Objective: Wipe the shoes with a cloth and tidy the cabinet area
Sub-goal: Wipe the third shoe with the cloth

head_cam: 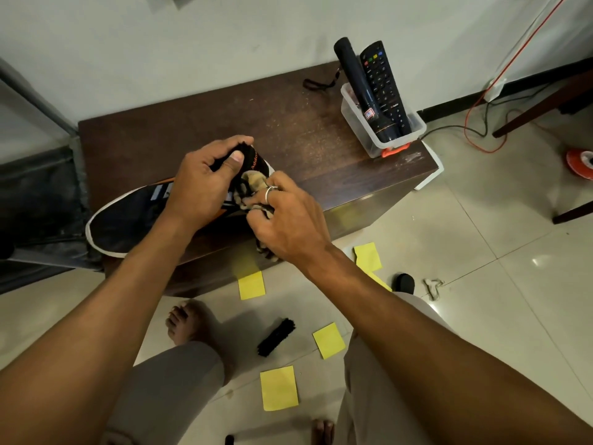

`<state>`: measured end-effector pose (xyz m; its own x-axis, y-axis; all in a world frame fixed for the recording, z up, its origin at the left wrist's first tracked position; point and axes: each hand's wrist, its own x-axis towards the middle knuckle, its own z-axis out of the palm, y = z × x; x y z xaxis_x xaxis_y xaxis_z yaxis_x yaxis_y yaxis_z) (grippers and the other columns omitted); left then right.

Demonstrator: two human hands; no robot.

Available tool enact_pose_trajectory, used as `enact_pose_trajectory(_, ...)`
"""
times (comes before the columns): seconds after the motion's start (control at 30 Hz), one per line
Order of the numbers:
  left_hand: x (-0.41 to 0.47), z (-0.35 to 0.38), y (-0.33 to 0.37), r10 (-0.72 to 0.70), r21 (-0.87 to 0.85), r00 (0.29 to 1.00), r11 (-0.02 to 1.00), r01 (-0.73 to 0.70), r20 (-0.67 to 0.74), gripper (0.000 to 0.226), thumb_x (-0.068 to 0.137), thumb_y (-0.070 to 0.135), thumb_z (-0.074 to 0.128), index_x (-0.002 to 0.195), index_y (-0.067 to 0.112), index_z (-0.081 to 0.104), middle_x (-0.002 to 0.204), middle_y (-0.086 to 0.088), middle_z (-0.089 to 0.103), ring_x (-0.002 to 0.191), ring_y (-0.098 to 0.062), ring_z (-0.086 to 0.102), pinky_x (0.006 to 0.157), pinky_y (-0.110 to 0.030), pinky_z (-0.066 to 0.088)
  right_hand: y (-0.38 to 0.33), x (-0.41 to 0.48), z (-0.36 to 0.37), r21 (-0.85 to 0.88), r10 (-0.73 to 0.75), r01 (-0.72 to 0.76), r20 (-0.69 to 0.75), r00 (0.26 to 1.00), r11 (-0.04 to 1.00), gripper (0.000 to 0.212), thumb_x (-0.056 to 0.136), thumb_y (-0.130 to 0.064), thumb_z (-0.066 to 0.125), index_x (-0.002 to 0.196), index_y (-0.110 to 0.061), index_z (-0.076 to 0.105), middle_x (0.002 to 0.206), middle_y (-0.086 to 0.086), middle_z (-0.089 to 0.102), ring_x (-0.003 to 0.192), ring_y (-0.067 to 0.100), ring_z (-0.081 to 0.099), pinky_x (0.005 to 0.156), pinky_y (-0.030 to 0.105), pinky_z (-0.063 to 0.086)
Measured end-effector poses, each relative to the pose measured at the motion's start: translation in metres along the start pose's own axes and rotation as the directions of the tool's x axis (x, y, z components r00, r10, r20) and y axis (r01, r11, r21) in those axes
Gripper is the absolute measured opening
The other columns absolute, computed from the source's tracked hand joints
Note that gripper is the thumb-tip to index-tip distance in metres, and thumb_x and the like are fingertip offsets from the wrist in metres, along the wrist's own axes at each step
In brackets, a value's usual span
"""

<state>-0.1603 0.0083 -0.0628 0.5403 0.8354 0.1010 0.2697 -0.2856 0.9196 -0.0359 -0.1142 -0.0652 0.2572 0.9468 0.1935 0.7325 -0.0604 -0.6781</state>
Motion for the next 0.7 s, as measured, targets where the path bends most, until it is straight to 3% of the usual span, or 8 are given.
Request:
enact_pose_trajectory(0.1, 0.001, -0.003, 0.0, -0.018, -0.042, 1.0, 0.999, 0.018, 0.018, 0.027, 0.103, 0.022, 0.057, 0.127, 0.028, 0.068, 0.128, 0.008, 0.069, 0.124, -0.009, 0.061, 0.109, -0.036, 0.047, 0.004, 0.001, 0.005, 0.059, -0.002, 0.01, -0.133, 0.991, 0.998, 0.03, 0.092, -0.023, 0.06, 0.118, -0.017, 0.074, 0.118, 0.0, 0.056, 0.084, 0.022, 0.064, 0.066, 0.043, 0.058)
enact_pose_trajectory(0.2, 0.0, -0.003, 0.003, -0.018, -0.06, 0.999, 0.998, 0.02, 0.03, 0.027, 0.102, 0.018, 0.057, 0.125, 0.027, 0.069, 0.126, 0.004, 0.07, 0.121, -0.012, 0.063, 0.108, -0.036, 0.049, 0.004, 0.0, 0.013, 0.115, 0.062, -0.058, -0.031, 0.998, 0.992, 0.036, 0.095, -0.019, 0.06, 0.13, -0.02, 0.068, 0.121, -0.002, 0.05, 0.087, 0.024, 0.063, 0.07, 0.047, 0.058)
enact_pose_trajectory(0.33, 0.001, -0.003, 0.005, -0.034, -0.085, 0.999, 0.996, 0.037, 0.03, 0.027, 0.103, 0.014, 0.057, 0.126, 0.019, 0.069, 0.126, 0.002, 0.069, 0.12, -0.01, 0.063, 0.105, -0.029, 0.05, 0.004, -0.003, 0.009, 0.142, 0.186, -0.189, 0.032, 0.982, 0.972, 0.024, 0.091, -0.025, 0.062, 0.109, -0.02, 0.077, 0.111, -0.01, 0.057, 0.088, 0.016, 0.064, 0.079, 0.044, 0.057)
enact_pose_trajectory(0.4, 0.001, -0.002, 0.004, -0.044, -0.096, 0.999, 0.994, 0.047, 0.027, 0.027, 0.103, 0.016, 0.057, 0.127, 0.02, 0.069, 0.126, 0.004, 0.069, 0.121, -0.009, 0.063, 0.105, -0.029, 0.05, 0.003, -0.004, 0.005, 0.197, 0.208, -0.198, -0.031, 0.978, 0.96, 0.02, 0.088, -0.023, 0.062, 0.098, -0.019, 0.079, 0.105, -0.01, 0.06, 0.086, 0.013, 0.063, 0.077, 0.043, 0.057)
enact_pose_trajectory(0.47, 0.002, -0.002, 0.002, -0.041, -0.082, 0.999, 0.996, 0.042, 0.014, 0.027, 0.103, 0.019, 0.058, 0.127, 0.023, 0.069, 0.127, 0.007, 0.069, 0.122, -0.008, 0.062, 0.107, -0.031, 0.049, 0.004, -0.004, 0.005, 0.263, 0.206, -0.166, -0.134, 0.969, 0.951, 0.024, 0.089, -0.02, 0.06, 0.107, -0.02, 0.077, 0.108, -0.009, 0.057, 0.087, 0.011, 0.063, 0.076, 0.042, 0.058)
enact_pose_trajectory(0.53, 0.001, -0.002, 0.002, -0.033, -0.027, 0.999, 0.999, 0.034, 0.008, 0.027, 0.103, 0.022, 0.057, 0.128, 0.025, 0.068, 0.128, 0.009, 0.068, 0.122, -0.005, 0.061, 0.106, -0.028, 0.049, 0.002, -0.001, 0.009, 0.354, 0.226, -0.169, -0.126, 0.966, 0.92, 0.033, 0.094, -0.015, 0.058, 0.124, -0.019, 0.071, 0.115, -0.009, 0.051, 0.089, 0.01, 0.062, 0.078, 0.039, 0.059)
enact_pose_trajectory(0.6, 0.0, 0.0, 0.001, -0.005, 0.067, 1.0, 0.998, 0.005, -0.001, 0.03, 0.104, 0.026, 0.054, 0.132, 0.023, 0.066, 0.128, 0.008, 0.067, 0.121, -0.005, 0.06, 0.104, -0.026, 0.049, 0.0, 0.0, 0.011, 0.427, 0.256, -0.215, -0.041, 0.966, 0.879, 0.036, 0.097, -0.013, 0.057, 0.13, -0.019, 0.068, 0.116, -0.009, 0.05, 0.089, 0.012, 0.062, 0.081, 0.037, 0.059)
enact_pose_trajectory(0.7, -0.001, 0.004, -0.002, 0.074, 0.243, 0.997, 0.967, -0.071, -0.005, 0.033, 0.106, 0.03, 0.048, 0.134, 0.021, 0.063, 0.125, 0.008, 0.064, 0.115, -0.007, 0.059, 0.098, -0.028, 0.049, 0.005, 0.001, 0.005, 0.405, 0.33, -0.321, 0.049, 0.943, 0.856, 0.025, 0.092, -0.014, 0.061, 0.11, -0.017, 0.078, 0.107, -0.01, 0.061, 0.095, 0.005, 0.062, 0.086, 0.026, 0.055)
